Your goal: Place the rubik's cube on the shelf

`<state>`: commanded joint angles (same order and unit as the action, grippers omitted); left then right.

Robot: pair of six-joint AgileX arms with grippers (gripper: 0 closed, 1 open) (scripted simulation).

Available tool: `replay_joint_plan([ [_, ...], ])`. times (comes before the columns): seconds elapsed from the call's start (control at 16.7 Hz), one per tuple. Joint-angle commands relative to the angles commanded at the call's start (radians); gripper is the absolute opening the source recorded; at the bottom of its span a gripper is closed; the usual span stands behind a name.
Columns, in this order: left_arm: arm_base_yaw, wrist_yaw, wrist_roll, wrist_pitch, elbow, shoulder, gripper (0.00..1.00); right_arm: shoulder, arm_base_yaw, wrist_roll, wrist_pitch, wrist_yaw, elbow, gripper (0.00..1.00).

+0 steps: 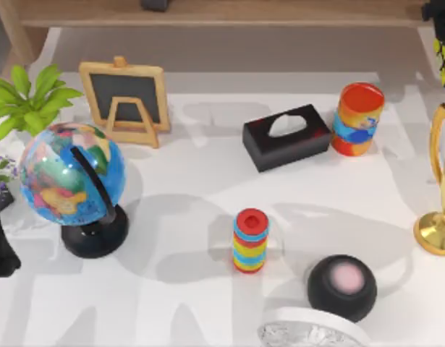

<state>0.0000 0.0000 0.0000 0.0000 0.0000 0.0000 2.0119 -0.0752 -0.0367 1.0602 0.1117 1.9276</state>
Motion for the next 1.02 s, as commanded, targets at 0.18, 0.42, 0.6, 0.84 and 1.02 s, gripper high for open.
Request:
replay_joint_plan([
  [0.18, 0.000, 0.000, 0.000, 0.000, 0.000, 0.000, 1.00, -0.048, -0.202, -0.018, -0.189, 0.031, -0.151, 0.00],
  [0.42, 0.000, 0.000, 0.000, 0.000, 0.000, 0.000, 1.00, -0.048, -0.435, -0.035, -0.514, 0.087, -0.347, 0.00],
  [0.6, 0.000, 0.000, 0.000, 0.000, 0.000, 0.000, 1.00, -0.011, -0.561, -0.038, -0.806, 0.142, -0.477, 0.00],
  [0.84, 0.000, 0.000, 0.000, 0.000, 0.000, 0.000, 1.00, 0.065, -0.648, -0.024, -1.210, 0.228, -0.635, 0.00],
  [1.02, 0.000, 0.000, 0.000, 0.000, 0.000, 0.000, 1.00, 0.113, -0.666, 0.001, -1.503, 0.295, -0.732, 0.00],
])
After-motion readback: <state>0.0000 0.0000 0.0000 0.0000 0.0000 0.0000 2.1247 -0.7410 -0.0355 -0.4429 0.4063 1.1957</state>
